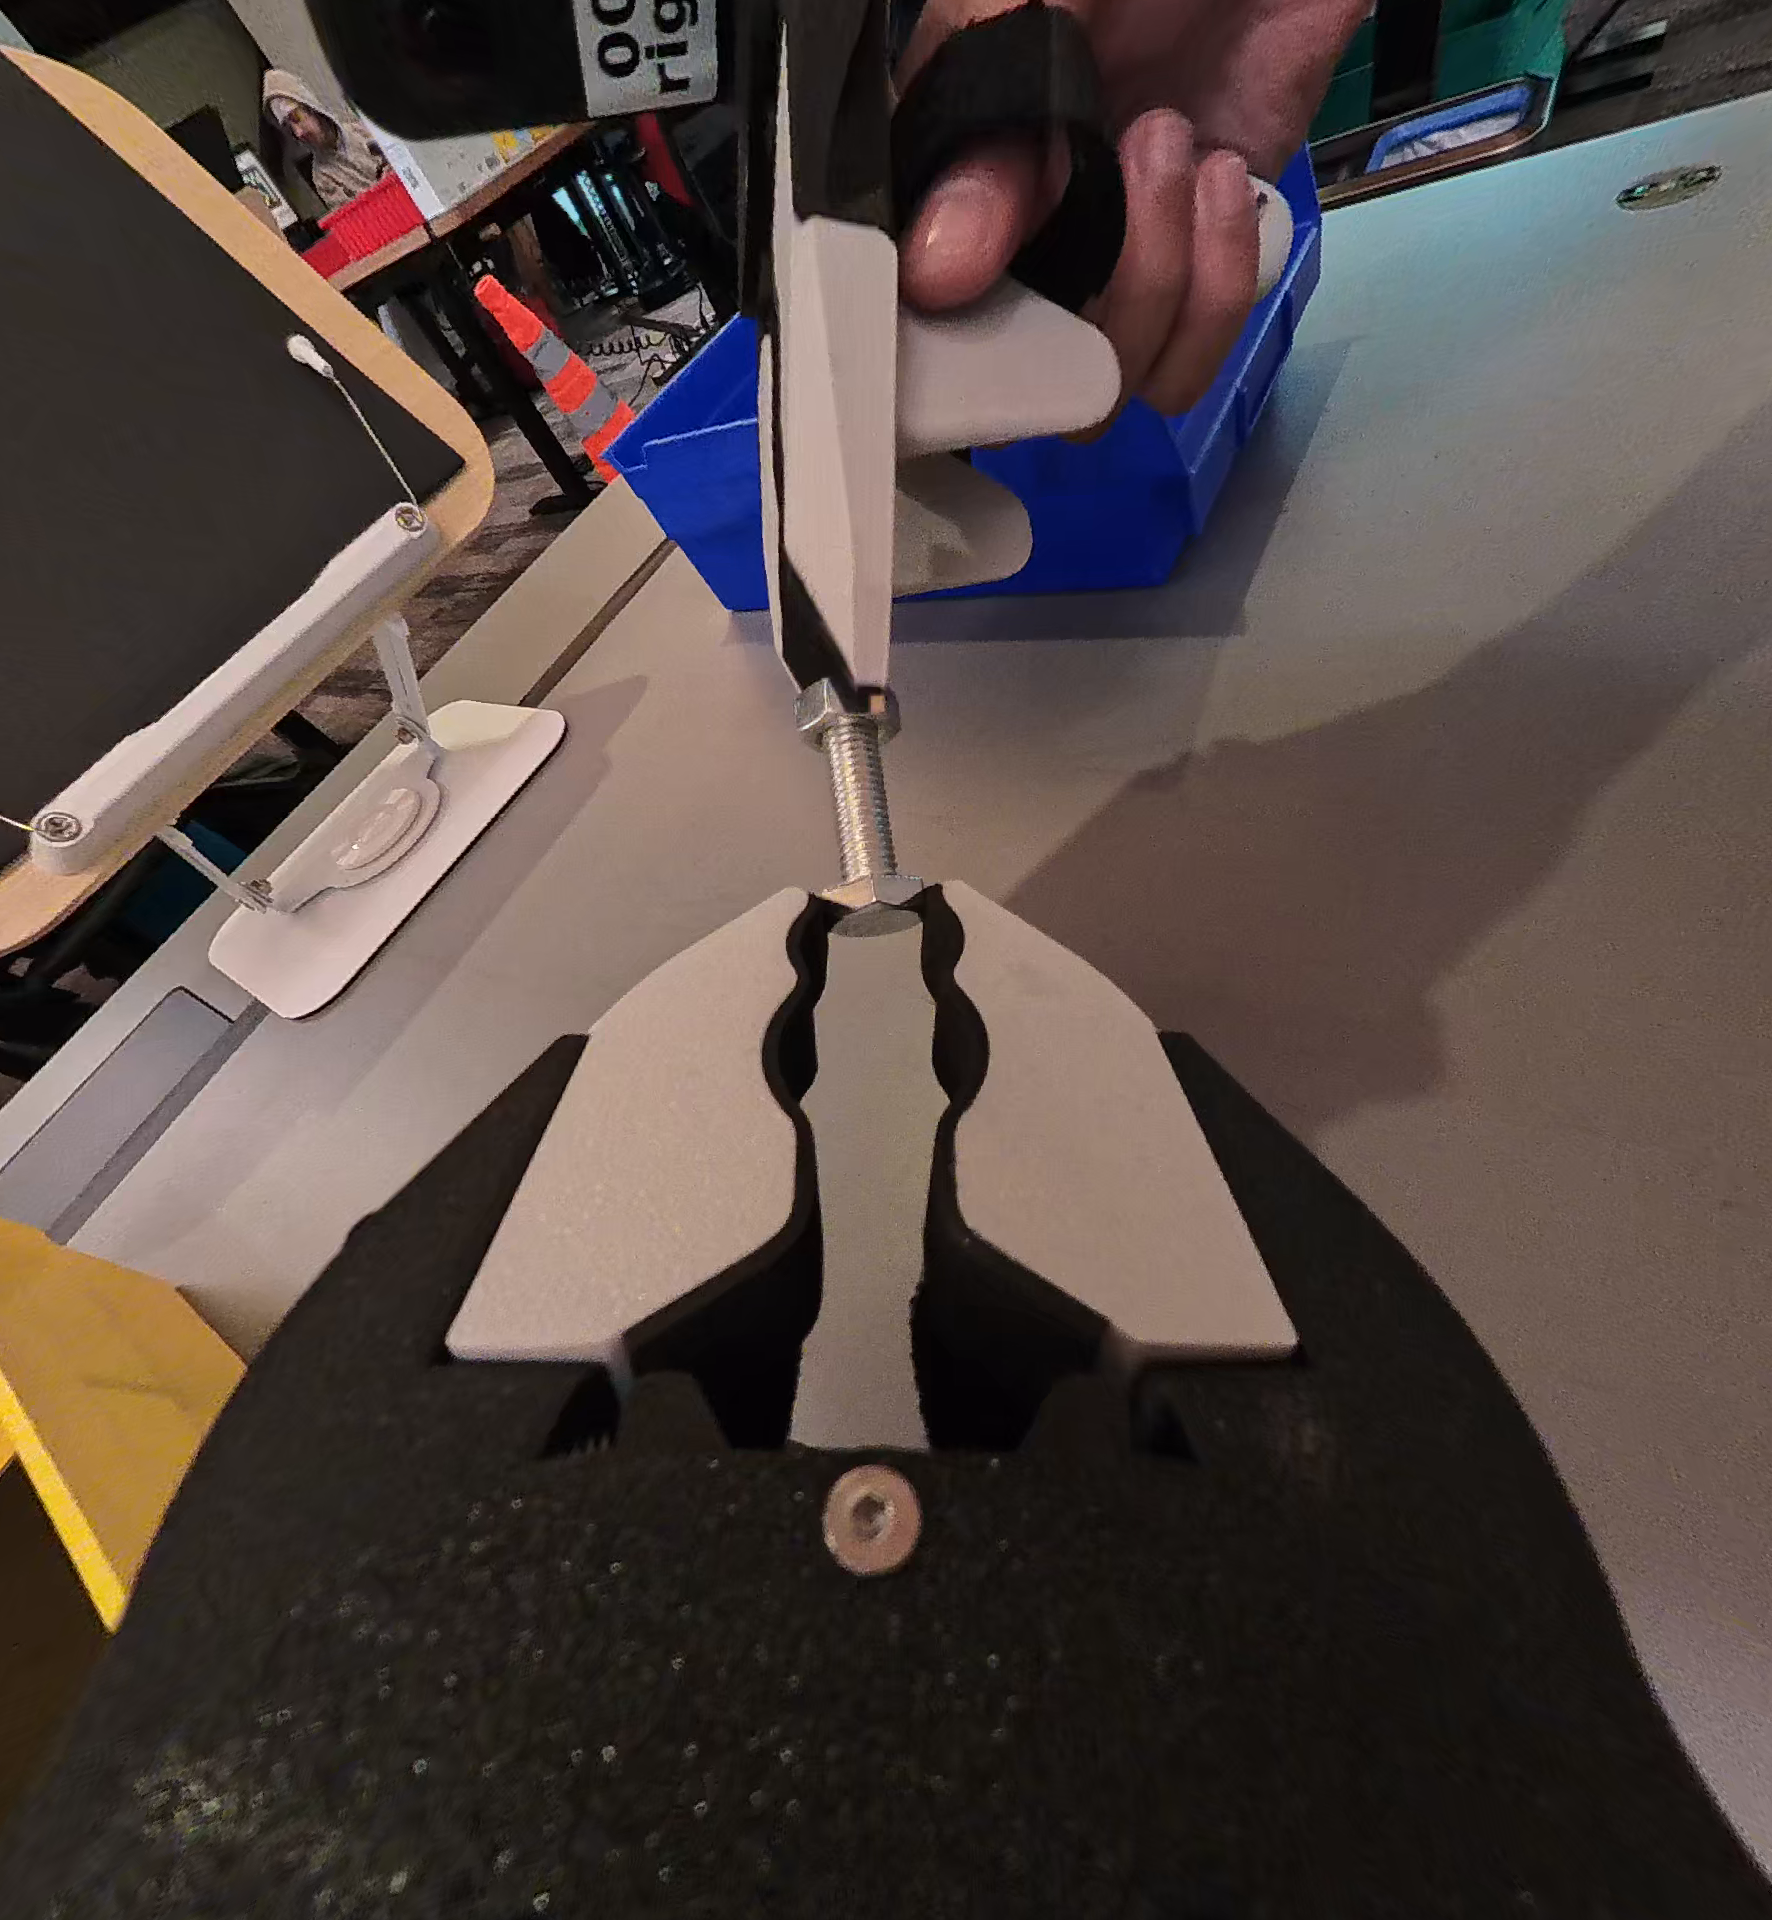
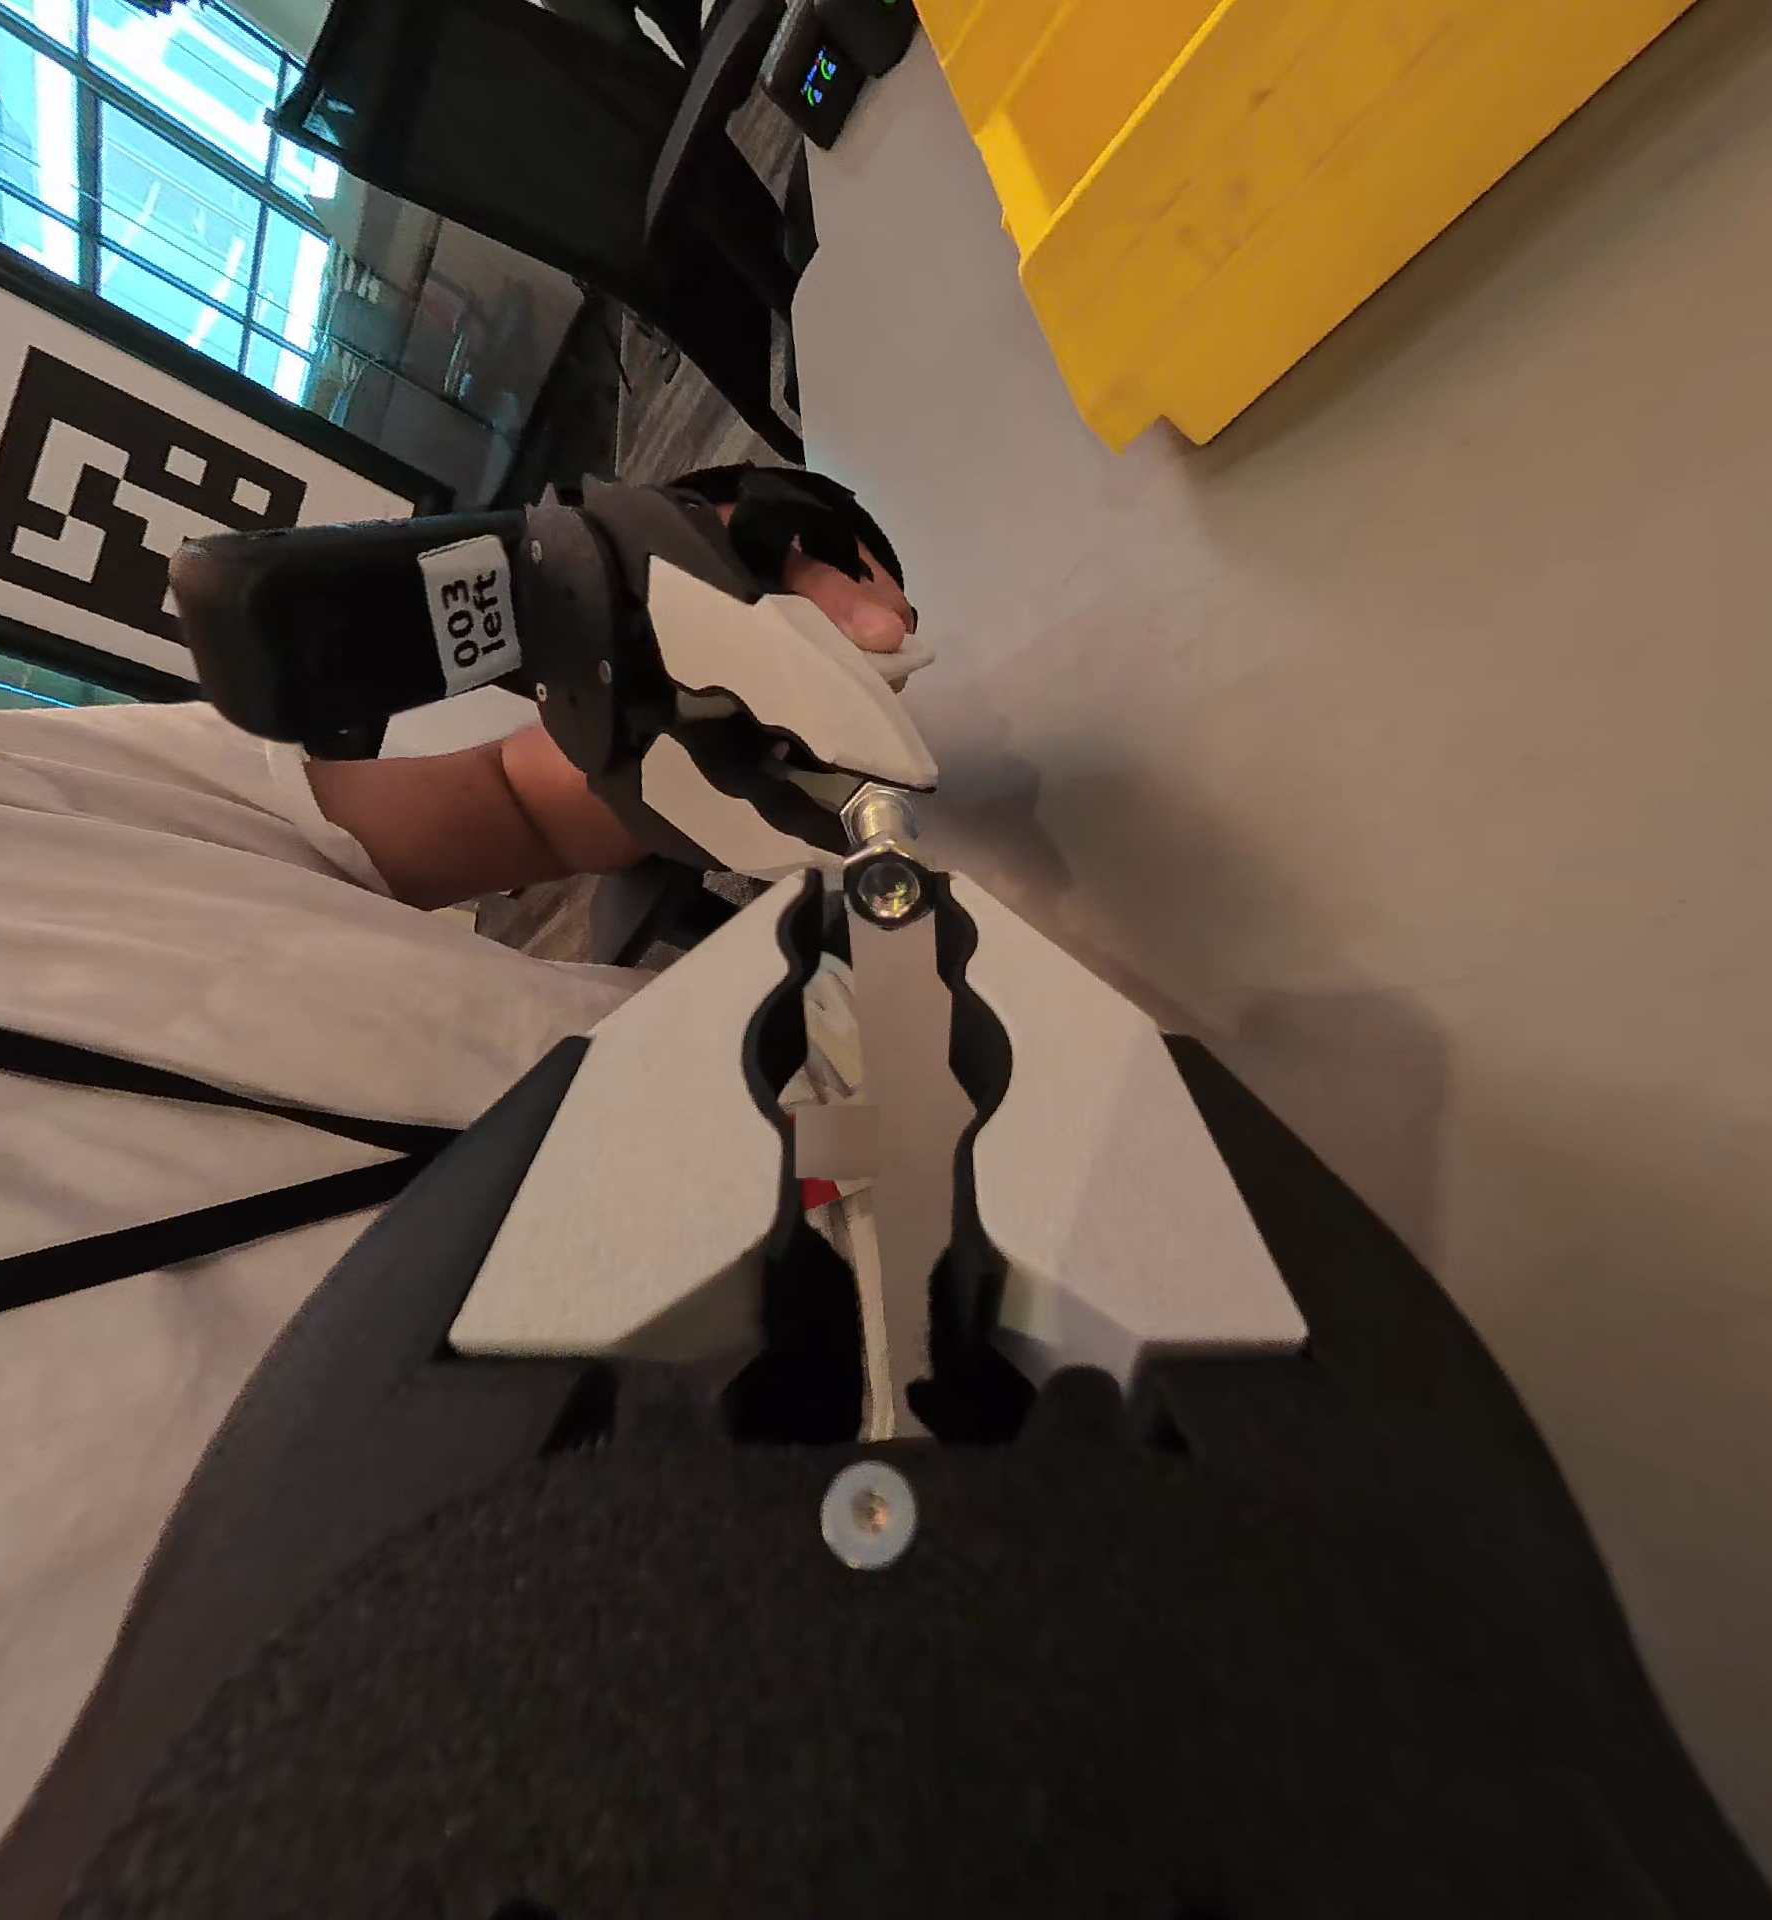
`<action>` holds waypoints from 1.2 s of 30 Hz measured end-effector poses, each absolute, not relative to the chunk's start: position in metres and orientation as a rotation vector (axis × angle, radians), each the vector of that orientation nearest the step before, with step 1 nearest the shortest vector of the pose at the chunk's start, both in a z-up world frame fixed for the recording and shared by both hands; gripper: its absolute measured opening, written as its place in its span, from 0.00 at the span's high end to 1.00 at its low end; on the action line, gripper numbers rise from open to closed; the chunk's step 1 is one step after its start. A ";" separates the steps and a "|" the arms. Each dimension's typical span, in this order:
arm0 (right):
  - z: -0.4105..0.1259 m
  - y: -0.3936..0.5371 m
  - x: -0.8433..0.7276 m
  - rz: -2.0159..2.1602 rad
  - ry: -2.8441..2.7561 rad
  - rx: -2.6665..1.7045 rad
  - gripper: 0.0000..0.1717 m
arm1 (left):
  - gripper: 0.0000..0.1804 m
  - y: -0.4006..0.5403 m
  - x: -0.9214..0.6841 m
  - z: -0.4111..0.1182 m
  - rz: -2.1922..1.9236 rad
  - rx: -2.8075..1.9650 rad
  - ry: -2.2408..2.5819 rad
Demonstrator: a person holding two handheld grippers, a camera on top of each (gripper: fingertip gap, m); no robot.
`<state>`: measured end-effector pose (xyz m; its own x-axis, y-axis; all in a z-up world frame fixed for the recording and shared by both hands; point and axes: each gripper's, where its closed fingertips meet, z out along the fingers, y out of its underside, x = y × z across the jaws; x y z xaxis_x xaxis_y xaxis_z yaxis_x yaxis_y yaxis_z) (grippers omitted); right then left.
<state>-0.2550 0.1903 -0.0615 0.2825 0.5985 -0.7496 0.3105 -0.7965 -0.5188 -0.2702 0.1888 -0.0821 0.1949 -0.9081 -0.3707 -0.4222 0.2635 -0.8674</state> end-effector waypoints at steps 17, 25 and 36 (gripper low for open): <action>-0.059 0.186 -0.254 1.488 -0.888 -2.262 0.86 | 0.90 0.187 -0.270 -0.079 -0.568 -1.330 1.402; -0.058 0.180 -0.257 1.507 -0.913 -2.249 0.85 | 0.90 0.189 -0.272 -0.075 -0.579 -1.332 1.382; -0.045 0.178 -0.261 1.427 -0.860 -2.004 0.79 | 0.90 0.188 -0.275 -0.050 -0.887 -1.369 1.185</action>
<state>-0.2613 0.1777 -0.0455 0.2396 0.7512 -0.6150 0.1925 -0.6577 -0.7283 -0.2750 0.1884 -0.0504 0.2290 -0.9680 -0.1024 -0.1739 0.0629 -0.9828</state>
